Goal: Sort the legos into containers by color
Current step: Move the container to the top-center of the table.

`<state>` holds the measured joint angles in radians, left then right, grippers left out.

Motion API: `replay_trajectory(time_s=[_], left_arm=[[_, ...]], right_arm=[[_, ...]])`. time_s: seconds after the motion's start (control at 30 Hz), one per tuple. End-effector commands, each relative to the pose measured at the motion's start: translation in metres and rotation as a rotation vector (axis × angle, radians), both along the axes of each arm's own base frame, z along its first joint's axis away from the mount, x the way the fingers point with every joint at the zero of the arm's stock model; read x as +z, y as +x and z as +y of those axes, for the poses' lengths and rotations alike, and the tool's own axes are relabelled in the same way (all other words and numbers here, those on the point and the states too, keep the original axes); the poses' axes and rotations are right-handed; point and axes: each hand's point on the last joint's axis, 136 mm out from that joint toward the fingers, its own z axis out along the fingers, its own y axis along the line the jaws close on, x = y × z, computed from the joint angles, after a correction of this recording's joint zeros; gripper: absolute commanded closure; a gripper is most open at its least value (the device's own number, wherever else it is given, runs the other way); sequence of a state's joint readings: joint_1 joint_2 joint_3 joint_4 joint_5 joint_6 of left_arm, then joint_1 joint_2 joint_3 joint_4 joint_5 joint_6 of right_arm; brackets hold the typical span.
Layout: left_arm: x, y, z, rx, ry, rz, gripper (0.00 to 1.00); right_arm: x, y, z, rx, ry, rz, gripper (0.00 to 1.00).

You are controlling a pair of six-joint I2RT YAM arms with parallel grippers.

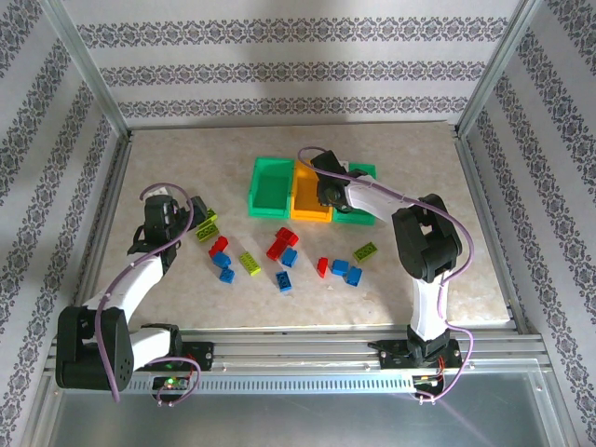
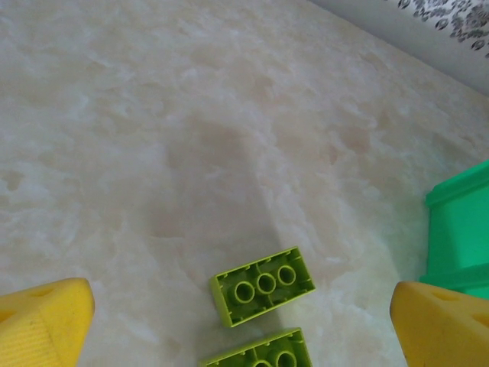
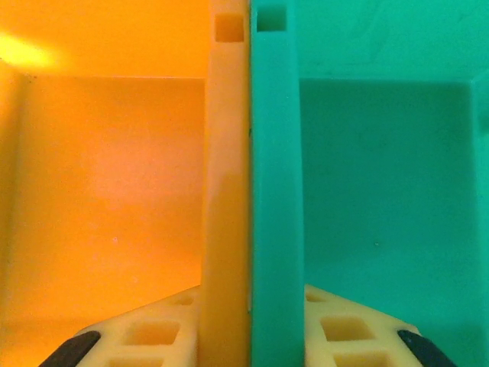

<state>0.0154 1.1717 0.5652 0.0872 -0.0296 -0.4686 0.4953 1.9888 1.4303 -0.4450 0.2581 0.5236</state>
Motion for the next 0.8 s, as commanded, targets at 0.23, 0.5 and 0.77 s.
replay_trajectory(time_s=[0.23, 0.5, 0.77], left_arm=[[-0.021, 0.003, -0.002, -0.032, -0.01, 0.196, 0.0], [-0.047, 0.004, -0.003, -0.039, -0.019, 0.317, 0.0], [-0.071, 0.021, -0.017, -0.152, 0.007, 0.432, 0.0]], right_arm=[[-0.001, -0.002, 0.011, 0.086, -0.006, 0.059, 0.63], [0.027, 0.004, 0.014, 0.086, 0.015, 0.017, 0.36], [0.078, 0.0, -0.001, 0.066, -0.007, -0.082, 0.2]])
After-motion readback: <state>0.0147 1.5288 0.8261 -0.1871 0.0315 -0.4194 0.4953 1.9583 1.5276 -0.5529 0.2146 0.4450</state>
